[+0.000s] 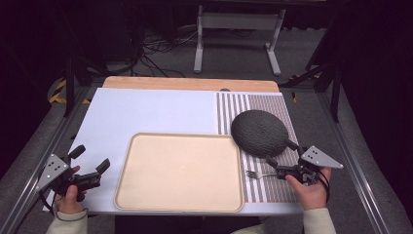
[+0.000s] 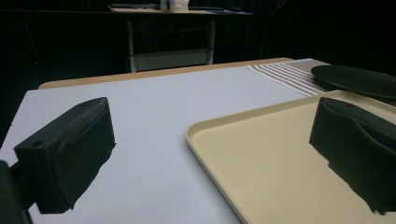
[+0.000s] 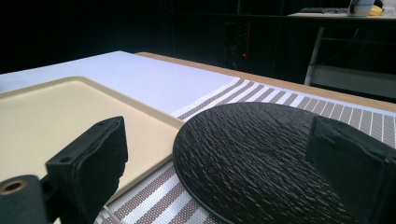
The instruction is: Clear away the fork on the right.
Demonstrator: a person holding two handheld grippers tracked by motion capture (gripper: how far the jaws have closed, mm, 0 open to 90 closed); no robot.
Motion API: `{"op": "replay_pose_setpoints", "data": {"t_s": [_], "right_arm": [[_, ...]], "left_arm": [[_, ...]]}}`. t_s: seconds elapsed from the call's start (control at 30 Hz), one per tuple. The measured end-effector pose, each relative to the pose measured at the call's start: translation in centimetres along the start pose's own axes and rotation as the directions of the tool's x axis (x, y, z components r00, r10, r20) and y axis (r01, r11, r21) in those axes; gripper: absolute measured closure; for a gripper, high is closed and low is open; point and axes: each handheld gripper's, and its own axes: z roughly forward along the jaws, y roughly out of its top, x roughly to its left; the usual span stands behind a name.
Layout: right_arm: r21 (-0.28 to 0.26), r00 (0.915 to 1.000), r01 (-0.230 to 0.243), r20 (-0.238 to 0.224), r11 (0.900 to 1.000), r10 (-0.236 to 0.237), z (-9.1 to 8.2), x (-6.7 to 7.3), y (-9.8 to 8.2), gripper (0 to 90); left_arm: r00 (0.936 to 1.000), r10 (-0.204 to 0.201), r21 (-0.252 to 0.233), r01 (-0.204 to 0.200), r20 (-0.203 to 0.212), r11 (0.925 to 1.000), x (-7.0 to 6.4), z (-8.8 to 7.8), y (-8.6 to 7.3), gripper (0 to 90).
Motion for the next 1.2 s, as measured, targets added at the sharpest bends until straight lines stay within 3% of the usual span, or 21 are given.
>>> {"op": "replay_pose_setpoints", "data": {"t_s": [0.63,1.03,1.2], "right_arm": [[0.014,0.9998,-0.002,-0.018,1.0,0.002,0.2,0.2,0.4,6.2],[0.001,0.9984,-0.001,-0.057,1.0,0.001,0.7,0.1,2.8,8.3],[0.036,0.9955,0.039,-0.088,0.999,-0.036,1.3,0.0,4.0,8.2]], "left_arm": [[0.9997,0.011,0.0,-0.011,-0.021,0.9999,-0.4,0.0,0.1,0.8],[0.9993,0.024,0.01,-0.024,-0.029,0.9997,-0.4,0.0,0.2,0.9],[0.9993,0.024,0.014,-0.023,-0.03,0.9996,-0.5,0.1,0.2,0.9]]}}
